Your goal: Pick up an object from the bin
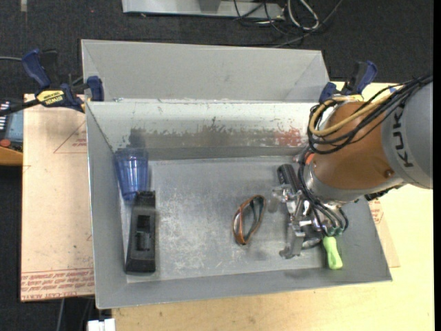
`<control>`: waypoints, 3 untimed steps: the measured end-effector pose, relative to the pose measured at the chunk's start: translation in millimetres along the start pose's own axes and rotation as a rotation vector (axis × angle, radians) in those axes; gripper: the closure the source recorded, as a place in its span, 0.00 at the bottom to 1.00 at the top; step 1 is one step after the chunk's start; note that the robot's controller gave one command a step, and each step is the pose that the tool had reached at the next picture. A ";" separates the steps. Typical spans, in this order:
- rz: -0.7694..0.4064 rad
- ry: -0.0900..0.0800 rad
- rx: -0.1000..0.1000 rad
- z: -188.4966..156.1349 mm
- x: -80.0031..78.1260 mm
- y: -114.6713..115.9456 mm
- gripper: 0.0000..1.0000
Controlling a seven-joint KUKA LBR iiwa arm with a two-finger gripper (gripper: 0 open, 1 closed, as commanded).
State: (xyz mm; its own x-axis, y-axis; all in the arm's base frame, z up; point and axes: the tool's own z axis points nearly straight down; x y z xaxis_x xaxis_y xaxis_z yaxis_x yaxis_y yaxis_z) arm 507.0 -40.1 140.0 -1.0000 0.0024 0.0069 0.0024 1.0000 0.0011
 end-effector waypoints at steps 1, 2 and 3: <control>-0.003 -0.007 0.001 -2.9 -1.9 0.2 0.00; -0.407 -0.008 0.000 69.4 -41.9 36.5 0.00; -0.558 -0.014 0.004 -12.2 -47.6 39.6 0.00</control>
Offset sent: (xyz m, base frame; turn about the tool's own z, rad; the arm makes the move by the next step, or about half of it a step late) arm 0.0406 0.0354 -0.0700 -0.4094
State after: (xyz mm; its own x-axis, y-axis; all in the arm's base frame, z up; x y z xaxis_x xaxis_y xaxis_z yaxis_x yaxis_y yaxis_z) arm 554.8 -0.6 151.8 -0.8498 -0.5270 -0.0065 -0.5270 0.8499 -0.0025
